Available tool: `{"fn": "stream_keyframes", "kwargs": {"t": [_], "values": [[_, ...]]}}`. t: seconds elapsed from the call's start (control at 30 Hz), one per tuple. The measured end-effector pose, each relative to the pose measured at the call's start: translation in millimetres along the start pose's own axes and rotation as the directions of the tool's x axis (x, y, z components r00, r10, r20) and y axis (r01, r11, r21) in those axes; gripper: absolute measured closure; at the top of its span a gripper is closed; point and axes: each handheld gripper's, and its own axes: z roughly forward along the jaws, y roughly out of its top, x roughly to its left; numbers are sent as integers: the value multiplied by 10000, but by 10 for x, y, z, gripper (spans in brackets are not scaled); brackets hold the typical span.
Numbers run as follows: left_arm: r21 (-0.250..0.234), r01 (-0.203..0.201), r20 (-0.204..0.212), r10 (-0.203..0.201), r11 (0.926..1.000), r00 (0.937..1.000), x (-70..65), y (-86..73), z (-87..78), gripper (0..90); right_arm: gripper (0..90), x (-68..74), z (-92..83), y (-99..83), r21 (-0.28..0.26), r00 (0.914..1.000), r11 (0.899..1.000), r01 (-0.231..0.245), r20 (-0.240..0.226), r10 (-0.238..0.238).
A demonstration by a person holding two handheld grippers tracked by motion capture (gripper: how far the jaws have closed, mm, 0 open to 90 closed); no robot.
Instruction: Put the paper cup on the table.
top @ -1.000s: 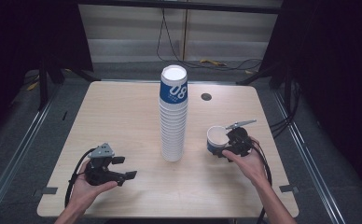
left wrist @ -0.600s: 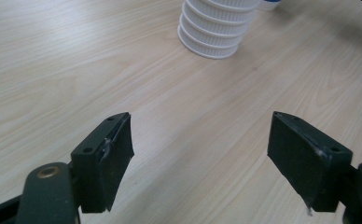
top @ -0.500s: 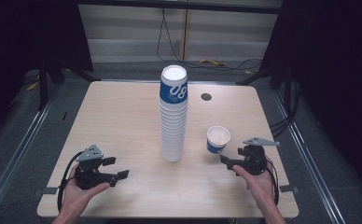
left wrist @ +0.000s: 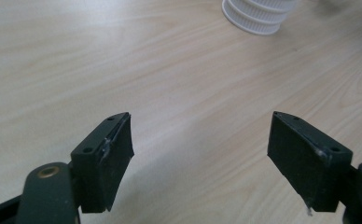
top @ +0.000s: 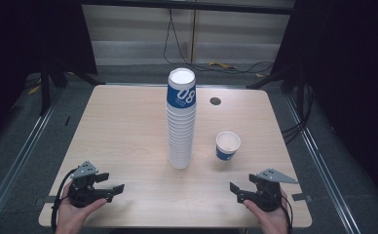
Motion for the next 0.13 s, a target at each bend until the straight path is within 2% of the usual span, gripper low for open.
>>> {"fn": "stream_keyframes", "kwargs": {"t": [0.03,0.1,0.13], "values": [[-64,27,-97,-27,10000,9999,4,-19,-5,203,191,13,12,-34,70,10000,10000,56,33,-56],[-92,176,2,-176,9998,9998,25,-43,-11,170,189,30,40,-81,188,9997,9995,248,39,-249],[-105,95,-41,-95,9999,9999,25,-42,-12,165,181,25,51,-93,206,9993,9991,380,40,-381]]}}
